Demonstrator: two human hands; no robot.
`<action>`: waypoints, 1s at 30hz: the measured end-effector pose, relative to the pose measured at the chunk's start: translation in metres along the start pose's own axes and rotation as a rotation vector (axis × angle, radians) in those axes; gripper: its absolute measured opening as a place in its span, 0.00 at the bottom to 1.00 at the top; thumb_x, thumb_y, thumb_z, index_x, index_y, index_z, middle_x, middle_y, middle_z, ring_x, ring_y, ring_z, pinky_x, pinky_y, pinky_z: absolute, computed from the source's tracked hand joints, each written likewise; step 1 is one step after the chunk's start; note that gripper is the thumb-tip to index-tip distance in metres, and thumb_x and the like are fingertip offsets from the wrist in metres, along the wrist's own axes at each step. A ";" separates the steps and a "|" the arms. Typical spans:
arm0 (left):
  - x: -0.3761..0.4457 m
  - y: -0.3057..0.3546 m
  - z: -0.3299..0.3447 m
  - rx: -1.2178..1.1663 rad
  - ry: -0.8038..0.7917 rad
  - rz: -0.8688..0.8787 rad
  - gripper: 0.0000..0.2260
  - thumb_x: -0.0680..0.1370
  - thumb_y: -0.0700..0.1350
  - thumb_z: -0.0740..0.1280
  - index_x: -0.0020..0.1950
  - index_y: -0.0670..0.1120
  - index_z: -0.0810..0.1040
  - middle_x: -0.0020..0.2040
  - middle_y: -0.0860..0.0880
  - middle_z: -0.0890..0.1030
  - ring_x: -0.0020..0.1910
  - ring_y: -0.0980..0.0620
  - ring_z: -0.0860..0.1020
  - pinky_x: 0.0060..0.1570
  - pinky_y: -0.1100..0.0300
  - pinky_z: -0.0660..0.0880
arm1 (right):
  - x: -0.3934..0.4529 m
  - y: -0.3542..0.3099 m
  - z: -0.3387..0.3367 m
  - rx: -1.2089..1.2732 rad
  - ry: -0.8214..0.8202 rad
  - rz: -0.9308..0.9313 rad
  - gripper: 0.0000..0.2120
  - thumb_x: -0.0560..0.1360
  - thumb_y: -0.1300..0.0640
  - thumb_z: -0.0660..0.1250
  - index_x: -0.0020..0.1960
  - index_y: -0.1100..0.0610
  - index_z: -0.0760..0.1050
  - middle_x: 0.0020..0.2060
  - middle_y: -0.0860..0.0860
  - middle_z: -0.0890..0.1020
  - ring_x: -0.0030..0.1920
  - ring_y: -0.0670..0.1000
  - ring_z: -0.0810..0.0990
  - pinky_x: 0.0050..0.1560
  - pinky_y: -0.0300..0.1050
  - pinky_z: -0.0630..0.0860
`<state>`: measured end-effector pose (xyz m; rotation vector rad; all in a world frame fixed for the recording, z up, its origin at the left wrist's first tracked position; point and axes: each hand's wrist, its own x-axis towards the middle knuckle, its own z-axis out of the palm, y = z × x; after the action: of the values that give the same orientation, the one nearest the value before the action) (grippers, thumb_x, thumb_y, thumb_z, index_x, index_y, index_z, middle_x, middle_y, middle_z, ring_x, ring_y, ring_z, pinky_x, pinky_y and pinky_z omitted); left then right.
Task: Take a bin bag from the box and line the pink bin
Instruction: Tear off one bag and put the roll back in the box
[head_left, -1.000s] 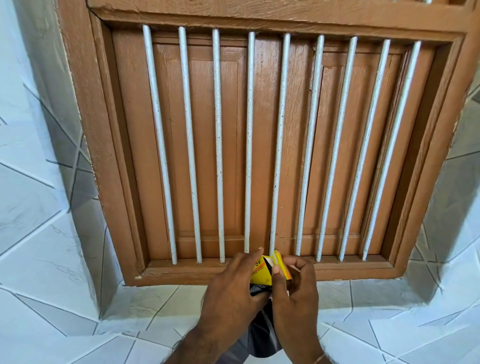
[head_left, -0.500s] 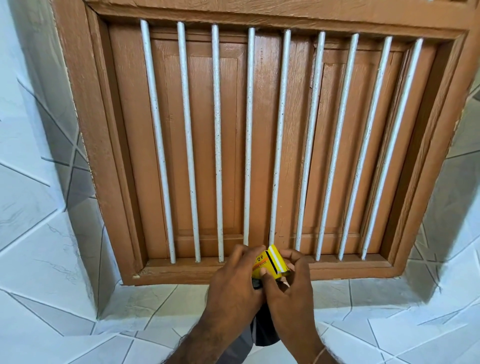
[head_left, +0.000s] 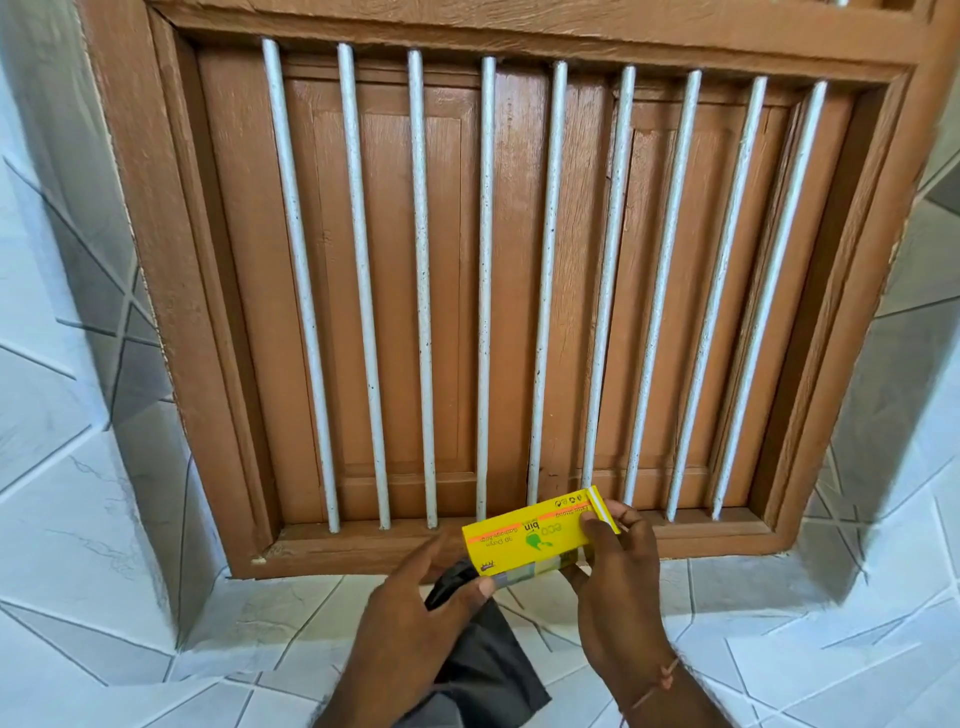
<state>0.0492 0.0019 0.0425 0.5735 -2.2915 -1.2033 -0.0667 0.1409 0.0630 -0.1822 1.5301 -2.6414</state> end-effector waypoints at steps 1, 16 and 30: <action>0.000 -0.001 0.004 -0.088 -0.019 -0.006 0.32 0.66 0.70 0.66 0.67 0.61 0.73 0.63 0.64 0.77 0.63 0.60 0.74 0.64 0.57 0.71 | -0.001 0.001 0.001 0.009 -0.006 0.016 0.06 0.78 0.65 0.62 0.51 0.55 0.72 0.44 0.56 0.78 0.42 0.53 0.76 0.43 0.51 0.76; 0.000 0.006 0.008 -0.292 -0.005 0.012 0.17 0.76 0.49 0.68 0.65 0.57 0.76 0.51 0.73 0.79 0.54 0.77 0.74 0.47 0.83 0.68 | 0.003 0.006 -0.004 -0.011 0.034 0.076 0.07 0.81 0.58 0.59 0.45 0.52 0.71 0.47 0.56 0.75 0.49 0.58 0.74 0.46 0.57 0.80; 0.001 -0.001 0.007 -0.341 -0.006 -0.010 0.19 0.75 0.49 0.70 0.66 0.55 0.76 0.58 0.67 0.79 0.54 0.76 0.74 0.47 0.81 0.69 | 0.000 0.002 -0.010 0.056 -0.029 0.170 0.08 0.80 0.57 0.58 0.44 0.52 0.73 0.47 0.59 0.74 0.51 0.60 0.74 0.47 0.59 0.80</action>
<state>0.0440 0.0052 0.0378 0.4537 -2.0247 -1.5574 -0.0677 0.1484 0.0569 -0.0818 1.3939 -2.5339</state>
